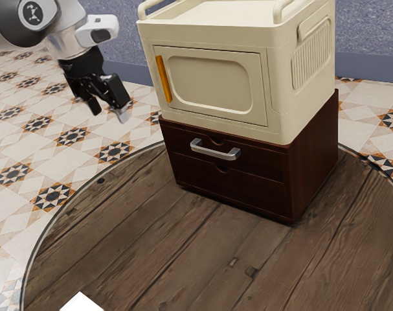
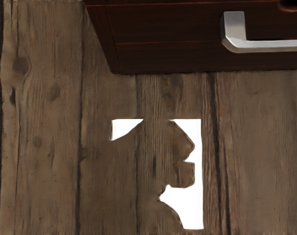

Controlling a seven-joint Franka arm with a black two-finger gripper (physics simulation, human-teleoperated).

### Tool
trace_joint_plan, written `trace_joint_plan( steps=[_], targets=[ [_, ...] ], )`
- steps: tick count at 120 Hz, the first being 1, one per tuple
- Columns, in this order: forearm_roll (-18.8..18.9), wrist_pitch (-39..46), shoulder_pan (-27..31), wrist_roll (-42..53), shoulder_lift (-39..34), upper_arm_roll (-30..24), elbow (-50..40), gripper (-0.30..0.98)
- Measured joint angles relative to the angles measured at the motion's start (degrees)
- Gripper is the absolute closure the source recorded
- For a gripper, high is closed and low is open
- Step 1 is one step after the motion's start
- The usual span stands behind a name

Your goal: Pull the drawer handle with one arm to open the drawer

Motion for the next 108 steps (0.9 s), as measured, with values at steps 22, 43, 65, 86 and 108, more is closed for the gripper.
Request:
trace_joint_plan(
  steps=[22,43,65,86,108],
  targets=[
    [0.12,-0.43,0.07,1.45,-3.13,-0.09,4.9,0.0],
    [-0.18,0.46,0.12,-0.74,-6.2,-2.49,9.0,0.0],
    [0.04,1.29,-2.74,-2.58,-5.42,-2.56,6.72,0.0],
    [3.26,1.4,-0.91,-4.02,-18.12,-4.78,-21.03,0.0],
    [2.99,3.08,-0.86,4.17,-23.35,-6.32,-33.97,0.0]
  ],
)
